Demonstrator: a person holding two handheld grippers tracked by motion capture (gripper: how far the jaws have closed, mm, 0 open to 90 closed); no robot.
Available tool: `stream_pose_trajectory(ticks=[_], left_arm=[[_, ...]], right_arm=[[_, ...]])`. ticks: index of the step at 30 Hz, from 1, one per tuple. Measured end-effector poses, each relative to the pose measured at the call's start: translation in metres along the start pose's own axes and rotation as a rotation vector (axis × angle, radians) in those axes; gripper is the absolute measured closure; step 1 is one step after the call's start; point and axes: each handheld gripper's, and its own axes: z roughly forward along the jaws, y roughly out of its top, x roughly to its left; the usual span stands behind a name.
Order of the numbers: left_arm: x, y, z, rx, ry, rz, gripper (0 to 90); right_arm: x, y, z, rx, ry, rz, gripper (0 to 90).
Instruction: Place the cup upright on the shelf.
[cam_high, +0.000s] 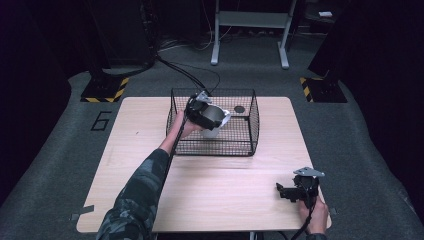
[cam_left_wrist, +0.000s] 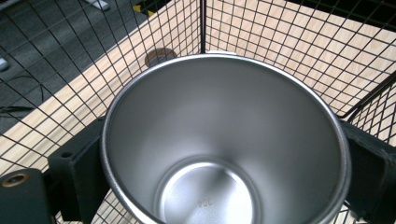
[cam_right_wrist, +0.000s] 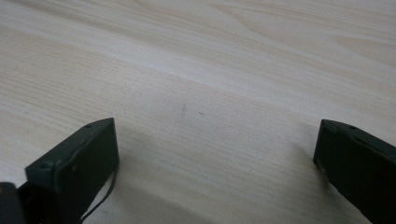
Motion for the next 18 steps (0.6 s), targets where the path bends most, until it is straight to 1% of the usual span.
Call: stream_pose_trajectory(ticks=[1, 2, 4, 6, 7, 9, 10, 11, 14, 18], left_arm=[[0.000, 0.000, 0.002, 0.006, 0.002, 0.003, 6.7], [0.000, -0.001, 0.003, 0.007, 0.003, 0.003, 6.7], [0.000, -0.001, 0.004, 0.018, -0.008, -0.003, 6.7], [0.000, -0.001, 0.005, 0.016, -0.003, 0.005, 6.7], [0.001, -0.002, 0.007, 0.026, -0.007, 0.008, 6.7], [0.001, -0.002, 0.008, 0.026, -0.006, 0.006, 6.7], [0.001, -0.002, 0.009, 0.024, -0.007, 0.001, 6.7], [0.002, -0.002, 0.010, 0.031, -0.010, 0.003, 6.7], [0.002, -0.003, 0.011, 0.036, -0.005, 0.008, 6.7], [0.004, -0.004, 0.014, 0.048, -0.012, 0.007, 6.7]], right_arm=[[-0.001, 0.000, 0.000, -0.002, -0.001, -0.007, 0.0], [0.000, 0.000, 0.000, -0.002, 0.000, -0.003, 0.0], [0.000, 0.000, 0.000, 0.000, 0.000, 0.000, 0.0], [0.000, 0.000, 0.000, -0.001, 0.000, 0.000, 0.0], [0.000, 0.000, 0.000, 0.001, 0.000, -0.004, 0.0], [0.000, 0.000, 0.000, -0.002, 0.000, 0.000, 0.0], [-0.001, 0.000, 0.000, 0.002, 0.000, -0.009, 0.0], [0.000, 0.000, 0.000, 0.000, 0.000, 0.001, 0.0], [0.000, 0.000, 0.000, -0.001, 0.000, 0.001, 0.0], [0.000, 0.000, 0.000, 0.001, 0.000, -0.004, 0.0]])
